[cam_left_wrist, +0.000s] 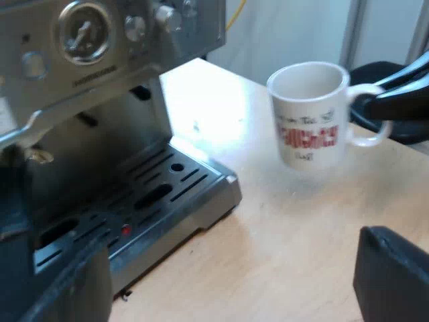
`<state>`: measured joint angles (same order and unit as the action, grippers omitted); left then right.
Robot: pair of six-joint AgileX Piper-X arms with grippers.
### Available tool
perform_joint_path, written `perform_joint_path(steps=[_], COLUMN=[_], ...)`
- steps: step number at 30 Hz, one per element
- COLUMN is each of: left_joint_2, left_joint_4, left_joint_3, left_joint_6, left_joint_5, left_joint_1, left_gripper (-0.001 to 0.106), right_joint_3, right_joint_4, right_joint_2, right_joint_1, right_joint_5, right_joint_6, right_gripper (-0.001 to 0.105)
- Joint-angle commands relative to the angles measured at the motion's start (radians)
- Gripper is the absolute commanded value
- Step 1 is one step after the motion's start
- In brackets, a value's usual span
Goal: Place mug into machine
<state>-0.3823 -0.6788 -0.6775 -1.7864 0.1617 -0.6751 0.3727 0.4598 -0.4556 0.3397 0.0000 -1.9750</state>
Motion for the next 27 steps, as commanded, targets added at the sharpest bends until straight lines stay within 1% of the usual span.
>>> perform_joint_path(steps=[1,3,5,7,9,14,17,19,21,25,27], left_joint_2=[0.043,0.082,0.108,0.132,0.157,0.172,0.172,0.172,0.172,0.167,0.156], left_joint_4=[-0.042,-0.085,-0.111,-0.140,-0.173,-0.192,-0.192,-0.192,-0.192,-0.190,-0.190], left_joint_3=[-0.006,-0.006,-0.006,-0.006,-0.006,-0.006,-0.006,-0.006,-0.006,-0.006,-0.006], left_joint_6=[-0.026,-0.036,-0.049,-0.051,-0.051,-0.051,-0.051,-0.051,-0.064,-0.087,-0.096], left_joint_5=[-0.035,-0.040,-0.040,-0.058,-0.095,-0.123,-0.132,-0.153,-0.190,-0.192,-0.198], left_joint_1=[-0.005,-0.005,-0.005,-0.005,-0.005,-0.005,-0.005,-0.005,-0.005,-0.005,-0.005], left_gripper=[0.085,0.085,0.085,0.085,0.085,0.085,0.085,0.085,0.085,0.085,0.085], right_joint_3=[0.049,0.071,0.079,0.082,0.081,0.081,0.081,0.081,0.081,0.081,0.081], right_joint_4=[0.035,0.083,0.102,0.105,0.105,0.098,0.095,0.084,0.049,-0.041,-0.109], right_joint_2=[0.041,0.060,0.067,0.067,0.067,0.067,0.060,0.046,0.019,-0.041,-0.090], right_joint_1=[0.031,0.062,0.081,0.109,0.143,0.211,0.245,0.258,0.269,0.272,0.272], right_joint_5=[0.000,0.000,0.000,0.000,0.000,0.007,0.043,0.049,0.049,0.049,0.049], right_joint_6=[0.013,0.049,0.056,0.072,0.072,0.075,0.121,0.121,0.121,0.126,0.140], right_gripper=[0.000,0.000,0.000,0.000,0.000,0.000,0.000,0.000,0.000,0.000,0.000])
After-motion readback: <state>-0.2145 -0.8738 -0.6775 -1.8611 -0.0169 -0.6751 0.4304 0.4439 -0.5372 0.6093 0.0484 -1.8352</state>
